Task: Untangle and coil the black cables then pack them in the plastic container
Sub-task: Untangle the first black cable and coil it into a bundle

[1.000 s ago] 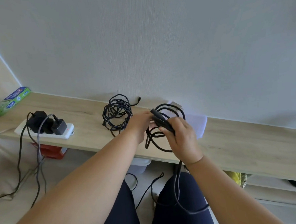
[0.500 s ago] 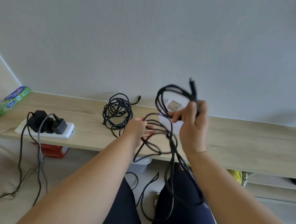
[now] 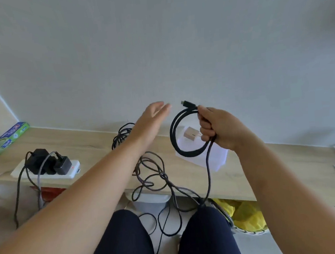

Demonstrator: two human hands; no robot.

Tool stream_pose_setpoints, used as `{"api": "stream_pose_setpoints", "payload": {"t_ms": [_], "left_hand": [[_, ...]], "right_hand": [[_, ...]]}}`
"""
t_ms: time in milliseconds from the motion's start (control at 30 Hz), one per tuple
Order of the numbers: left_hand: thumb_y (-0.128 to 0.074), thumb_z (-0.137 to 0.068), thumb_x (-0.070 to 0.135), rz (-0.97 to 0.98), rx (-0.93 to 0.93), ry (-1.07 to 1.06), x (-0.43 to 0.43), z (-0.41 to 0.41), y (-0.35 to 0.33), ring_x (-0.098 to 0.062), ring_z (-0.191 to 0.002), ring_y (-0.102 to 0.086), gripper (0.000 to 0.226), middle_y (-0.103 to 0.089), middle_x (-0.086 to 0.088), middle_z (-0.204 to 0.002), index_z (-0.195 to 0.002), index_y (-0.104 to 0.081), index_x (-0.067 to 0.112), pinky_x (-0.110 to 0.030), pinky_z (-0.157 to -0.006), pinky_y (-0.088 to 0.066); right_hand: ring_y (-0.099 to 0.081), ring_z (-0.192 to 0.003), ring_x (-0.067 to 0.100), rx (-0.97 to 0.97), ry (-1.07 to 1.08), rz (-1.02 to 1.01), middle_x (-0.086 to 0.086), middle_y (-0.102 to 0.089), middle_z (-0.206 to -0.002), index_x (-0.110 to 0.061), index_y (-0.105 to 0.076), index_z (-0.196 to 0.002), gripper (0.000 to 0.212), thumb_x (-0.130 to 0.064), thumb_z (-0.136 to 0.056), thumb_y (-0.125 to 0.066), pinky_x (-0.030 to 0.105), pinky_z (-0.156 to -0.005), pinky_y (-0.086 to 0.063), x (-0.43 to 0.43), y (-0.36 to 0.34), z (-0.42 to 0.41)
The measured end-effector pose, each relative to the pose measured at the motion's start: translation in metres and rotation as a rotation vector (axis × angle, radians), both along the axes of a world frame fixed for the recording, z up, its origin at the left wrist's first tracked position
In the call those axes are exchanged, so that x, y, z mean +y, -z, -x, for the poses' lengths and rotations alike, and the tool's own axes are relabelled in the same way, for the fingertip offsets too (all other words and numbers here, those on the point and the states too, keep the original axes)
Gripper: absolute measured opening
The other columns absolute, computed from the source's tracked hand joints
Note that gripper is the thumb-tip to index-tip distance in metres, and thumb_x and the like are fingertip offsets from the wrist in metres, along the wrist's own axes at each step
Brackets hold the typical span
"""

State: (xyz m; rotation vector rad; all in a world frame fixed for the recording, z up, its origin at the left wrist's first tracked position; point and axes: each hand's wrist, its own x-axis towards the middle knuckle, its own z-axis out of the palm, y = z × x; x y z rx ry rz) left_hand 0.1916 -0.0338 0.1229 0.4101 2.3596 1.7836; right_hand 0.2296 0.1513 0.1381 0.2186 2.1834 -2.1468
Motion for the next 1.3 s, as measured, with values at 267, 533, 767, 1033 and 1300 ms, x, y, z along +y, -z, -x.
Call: {"api": "stream_pose_setpoints", "payload": {"t_ms": [267, 533, 767, 1033, 1300], "left_hand": [[-0.059, -0.071, 0.057, 0.328, -0.103, 0.606, 0.014, -0.005, -0.065, -0.016, -0.072, -0.069, 0.048, -0.072, -0.003, -0.087, -0.103, -0.060, 0.020, -0.022, -0.069, -0.052], [-0.058, -0.073, 0.041, 0.083, -0.318, 0.618, 0.010, 0.004, -0.075, -0.006, -0.037, -0.026, 0.034, -0.026, 0.007, -0.045, -0.075, -0.046, 0.009, -0.019, -0.043, -0.036], [-0.035, -0.096, 0.043, -0.398, -0.317, 0.423, -0.002, 0.011, -0.073, 0.001, -0.031, -0.022, 0.041, -0.027, 0.012, -0.039, -0.063, -0.031, 0.019, -0.012, -0.030, -0.016], [-0.037, -0.098, 0.048, -0.907, -0.330, 0.045, -0.002, 0.021, -0.062, -0.002, -0.031, -0.026, 0.044, -0.030, 0.009, -0.041, -0.066, -0.038, 0.018, -0.015, -0.031, -0.020], [-0.032, -0.102, 0.036, -0.465, 0.153, -0.176, 0.014, 0.017, -0.025, -0.009, -0.041, -0.040, 0.036, -0.045, 0.007, -0.048, -0.073, -0.038, 0.017, -0.025, -0.044, -0.035]], "right_hand": [[-0.038, -0.044, 0.014, 0.049, -0.439, -0.804, -0.005, -0.039, -0.046, -0.008, -0.053, -0.073, 0.030, -0.029, -0.094, -0.052, 0.019, -0.049, -0.040, -0.011, -0.062, -0.012], [-0.059, -0.066, 0.022, 0.206, -0.268, -0.269, 0.009, -0.059, -0.083, -0.013, -0.050, -0.098, 0.028, -0.031, -0.085, -0.067, 0.036, -0.072, -0.056, 0.000, -0.047, 0.007], [-0.054, -0.119, 0.014, -0.007, -0.151, -0.128, -0.002, -0.058, -0.128, -0.024, -0.053, -0.124, 0.056, -0.052, -0.076, -0.056, 0.040, -0.106, -0.037, 0.018, 0.054, 0.000], [-0.060, -0.076, 0.009, -0.126, 0.080, -0.275, -0.002, -0.067, -0.081, -0.012, -0.062, -0.096, 0.019, -0.023, -0.098, -0.047, 0.024, -0.081, -0.049, 0.001, 0.108, -0.006], [-0.050, -0.067, 0.013, 0.149, -0.361, -1.111, -0.003, -0.053, -0.074, -0.015, -0.061, -0.101, 0.027, -0.035, -0.099, -0.043, 0.020, -0.058, -0.038, -0.025, 0.049, -0.012]]}}
